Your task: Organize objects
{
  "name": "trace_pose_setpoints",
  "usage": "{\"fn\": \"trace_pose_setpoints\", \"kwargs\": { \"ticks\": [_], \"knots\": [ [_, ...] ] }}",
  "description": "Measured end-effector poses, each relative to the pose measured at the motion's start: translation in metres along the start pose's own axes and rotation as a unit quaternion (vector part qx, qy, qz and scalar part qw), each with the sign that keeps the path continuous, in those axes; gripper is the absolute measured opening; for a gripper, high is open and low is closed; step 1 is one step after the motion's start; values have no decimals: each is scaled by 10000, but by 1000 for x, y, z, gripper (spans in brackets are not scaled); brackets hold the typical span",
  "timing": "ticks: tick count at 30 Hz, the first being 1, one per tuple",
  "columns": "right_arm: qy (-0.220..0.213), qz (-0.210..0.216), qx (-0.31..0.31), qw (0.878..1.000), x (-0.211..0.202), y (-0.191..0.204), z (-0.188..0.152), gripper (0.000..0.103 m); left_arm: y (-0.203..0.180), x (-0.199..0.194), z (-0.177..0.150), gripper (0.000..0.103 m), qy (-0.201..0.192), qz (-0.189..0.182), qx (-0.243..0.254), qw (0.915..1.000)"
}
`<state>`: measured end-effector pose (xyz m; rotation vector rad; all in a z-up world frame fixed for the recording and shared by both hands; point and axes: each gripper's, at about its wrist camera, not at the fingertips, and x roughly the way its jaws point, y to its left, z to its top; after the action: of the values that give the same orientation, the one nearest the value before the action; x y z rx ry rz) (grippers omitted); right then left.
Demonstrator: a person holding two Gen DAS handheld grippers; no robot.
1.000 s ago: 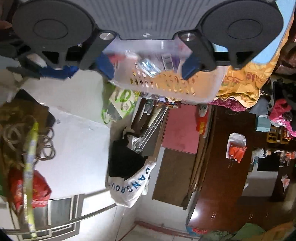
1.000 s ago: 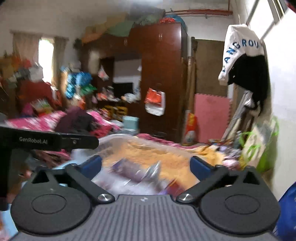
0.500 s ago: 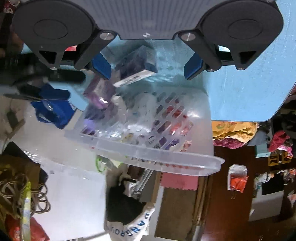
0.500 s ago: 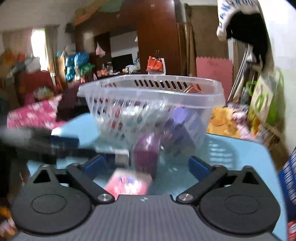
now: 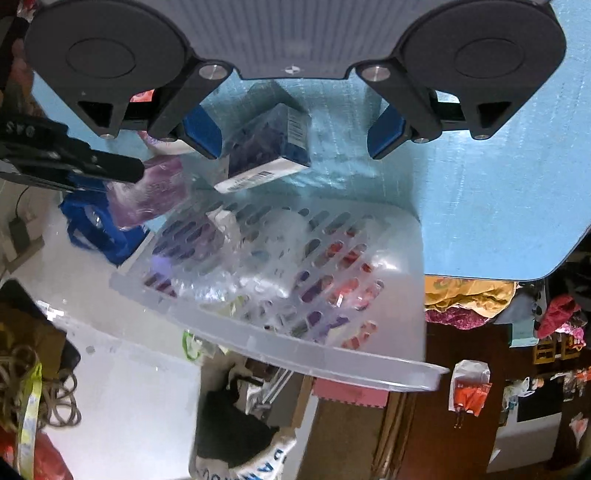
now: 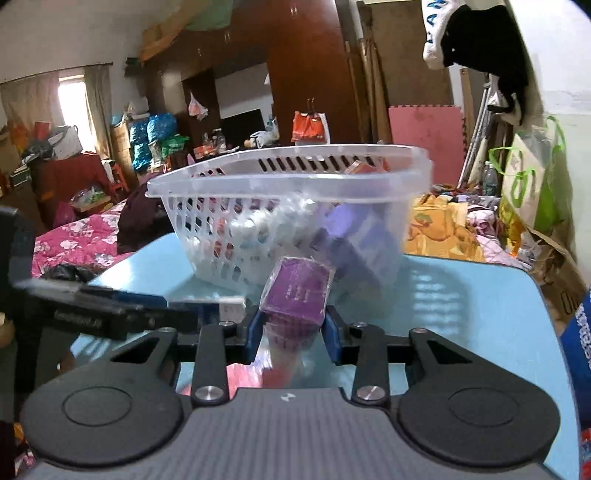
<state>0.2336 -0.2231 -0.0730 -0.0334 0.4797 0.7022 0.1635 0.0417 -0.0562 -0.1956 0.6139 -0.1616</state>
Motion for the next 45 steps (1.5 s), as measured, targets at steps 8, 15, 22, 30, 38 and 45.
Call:
{"fn": "trace_pose_setpoints", "kwargs": {
  "ticks": [8, 15, 22, 30, 38, 45],
  "knots": [
    [-89, 23, 120, 9999, 4, 0, -6, 38, -28, 15, 1, 82, 95, 71, 269, 9996],
    [-169, -49, 50, 9998, 3, 4, -11, 38, -20, -2, -2, 48, -300, -11, 115, 9995],
    [-502, -149, -148, 9985, -13, 11, -11, 38, -18, -23, -3, 48, -898, -100, 116, 9958],
    [-1117, 33, -203, 9935, -54, 26, 3, 38, -31, -80, 3, 48, -1668, -388, 177, 9851],
    [-1468, -60, -548, 9876, -42, 40, 95, 38, -39, -75, 107, 48, -1739, 86, 109, 9847],
    [-1071, -410, -1006, 9883, 14, 42, 127, 48, -21, -27, 144, 68, -1422, 448, -126, 9887]
  ]
}}
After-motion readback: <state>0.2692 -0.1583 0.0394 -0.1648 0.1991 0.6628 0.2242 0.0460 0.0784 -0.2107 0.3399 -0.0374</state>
